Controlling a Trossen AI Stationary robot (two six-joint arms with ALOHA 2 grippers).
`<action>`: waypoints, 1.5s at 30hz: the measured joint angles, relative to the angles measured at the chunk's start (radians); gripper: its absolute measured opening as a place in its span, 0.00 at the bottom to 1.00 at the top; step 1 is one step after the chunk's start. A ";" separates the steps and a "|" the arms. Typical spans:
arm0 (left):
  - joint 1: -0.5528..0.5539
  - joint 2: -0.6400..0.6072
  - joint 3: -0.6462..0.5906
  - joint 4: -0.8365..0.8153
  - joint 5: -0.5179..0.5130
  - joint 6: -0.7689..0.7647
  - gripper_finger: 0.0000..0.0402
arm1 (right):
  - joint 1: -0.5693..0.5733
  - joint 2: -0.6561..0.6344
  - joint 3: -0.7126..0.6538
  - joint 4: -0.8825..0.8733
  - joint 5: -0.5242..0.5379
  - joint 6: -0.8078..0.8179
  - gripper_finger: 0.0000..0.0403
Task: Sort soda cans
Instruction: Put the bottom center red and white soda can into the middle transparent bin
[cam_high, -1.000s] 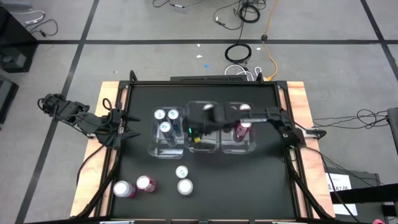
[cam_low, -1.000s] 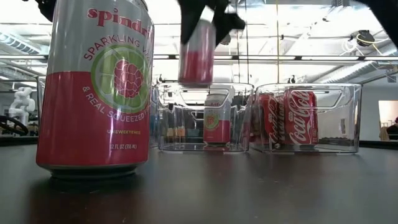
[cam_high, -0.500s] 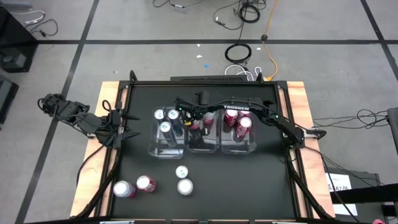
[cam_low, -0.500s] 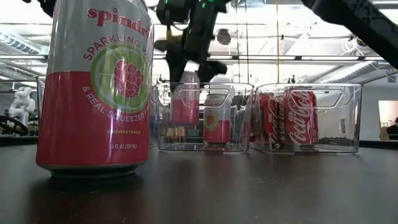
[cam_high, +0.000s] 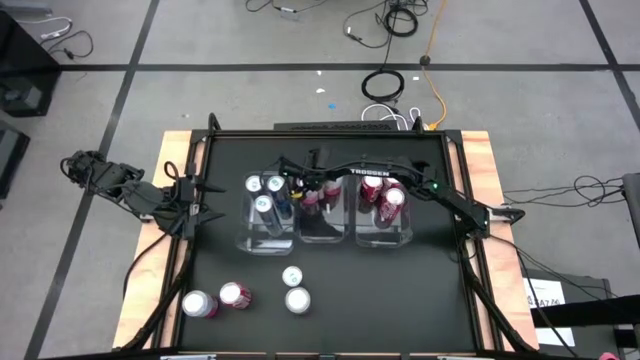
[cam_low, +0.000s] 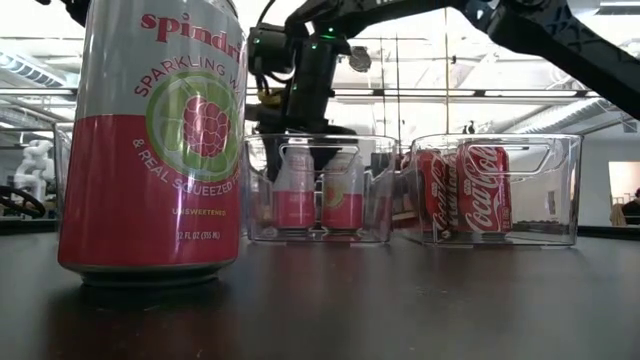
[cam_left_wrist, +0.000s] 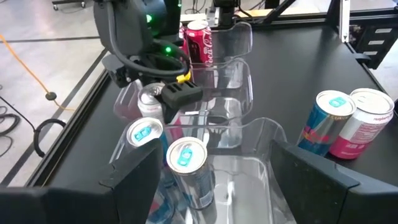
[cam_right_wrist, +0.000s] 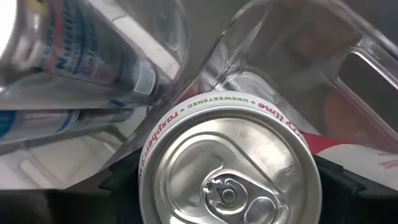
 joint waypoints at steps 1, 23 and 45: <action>0.000 0.000 0.000 0.000 0.000 0.001 0.76 | 0.000 0.001 0.000 0.004 0.013 0.002 0.74; 0.000 -0.001 0.000 0.039 0.000 0.017 0.76 | -0.002 0.002 0.080 -0.051 0.044 0.016 0.83; 0.000 -0.001 0.000 0.065 0.000 0.015 0.76 | 0.136 -0.209 0.092 -0.181 0.043 0.057 0.83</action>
